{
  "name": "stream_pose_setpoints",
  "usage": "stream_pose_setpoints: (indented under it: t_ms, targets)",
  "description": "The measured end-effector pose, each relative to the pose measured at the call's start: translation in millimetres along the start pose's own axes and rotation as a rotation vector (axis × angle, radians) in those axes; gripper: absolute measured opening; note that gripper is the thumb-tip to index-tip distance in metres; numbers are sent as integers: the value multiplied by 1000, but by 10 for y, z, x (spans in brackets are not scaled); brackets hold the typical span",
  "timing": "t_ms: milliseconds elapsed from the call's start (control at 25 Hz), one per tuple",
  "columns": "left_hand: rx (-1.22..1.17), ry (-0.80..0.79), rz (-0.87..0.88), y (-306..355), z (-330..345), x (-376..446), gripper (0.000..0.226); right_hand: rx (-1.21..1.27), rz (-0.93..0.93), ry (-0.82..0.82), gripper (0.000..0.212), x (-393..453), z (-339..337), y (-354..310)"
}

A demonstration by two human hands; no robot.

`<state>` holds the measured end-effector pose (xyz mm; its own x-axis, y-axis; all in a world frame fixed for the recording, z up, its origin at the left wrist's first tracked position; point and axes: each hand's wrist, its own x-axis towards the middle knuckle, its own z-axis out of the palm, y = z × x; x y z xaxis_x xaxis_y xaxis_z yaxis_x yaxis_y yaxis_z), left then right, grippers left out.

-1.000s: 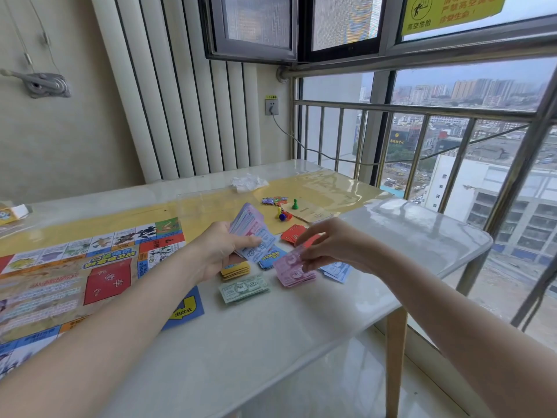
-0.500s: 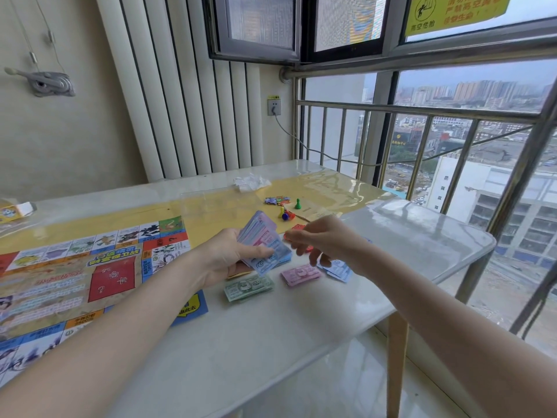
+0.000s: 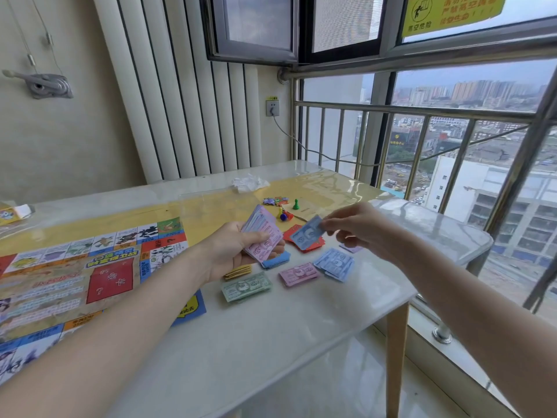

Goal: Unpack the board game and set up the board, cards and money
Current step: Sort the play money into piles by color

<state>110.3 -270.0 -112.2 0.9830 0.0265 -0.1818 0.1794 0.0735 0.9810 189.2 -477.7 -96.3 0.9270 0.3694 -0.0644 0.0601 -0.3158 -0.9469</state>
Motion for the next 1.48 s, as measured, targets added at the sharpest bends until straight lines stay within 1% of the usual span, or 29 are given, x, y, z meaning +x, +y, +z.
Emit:
stream_pose_setpoints:
  t_ms: [120,240,320,400,440,480,520,560,640,680,720,800,880,960,1080,1200,1280,1400,1480]
  targets:
    - [-2,-16,-10,0,147,34,15,-151,95,52,3,-16,-181,111]
    - [-1,-32,-15,-22,275,77,19,-249,100,62,12,5,-190,312]
    - [21,-37,-21,-33,323,94,19,-369,56,97,16,56,-148,435]
    - [29,-33,-27,-43,342,103,15,-596,-21,157,18,105,-120,497]
    - [27,-29,-29,-45,343,100,13,-667,-69,200,18,112,-108,488]
    - [26,-27,-29,-46,340,99,12,-680,-122,234,17,112,-91,455]
    - [27,-23,-27,-47,338,102,12,-633,-174,239,17,105,-68,406]
    - [34,-18,-24,-50,337,108,13,-517,-205,189,20,93,-38,342]
    - [79,-3,-8,-55,345,124,15,-239,-200,-20,28,47,67,215]
    - [105,5,2,-54,350,128,17,-162,-188,-97,27,27,120,173]
    - [120,9,8,-48,350,126,16,-133,-190,-135,24,17,157,149]
    - [91,-21,8,-33,313,108,14,-118,-208,-142,17,26,200,142]
    - [9,-75,-7,-15,247,84,18,-90,-211,-127,15,38,205,150]
    - [-11,-90,-9,-12,190,68,19,-52,-198,-130,13,27,203,149]
    - [23,-35,13,-6,156,63,16,13,-192,-159,5,22,233,136]
    - [52,-7,29,6,138,61,17,39,-203,-171,9,13,247,126]
    - [63,-10,34,8,139,60,17,18,-205,-170,7,2,247,113]
    - [20,4,45,0,156,83,15,10,-188,-149,7,-1,234,104]
    - [-17,39,60,-15,145,117,15,48,-165,-113,9,4,184,97]
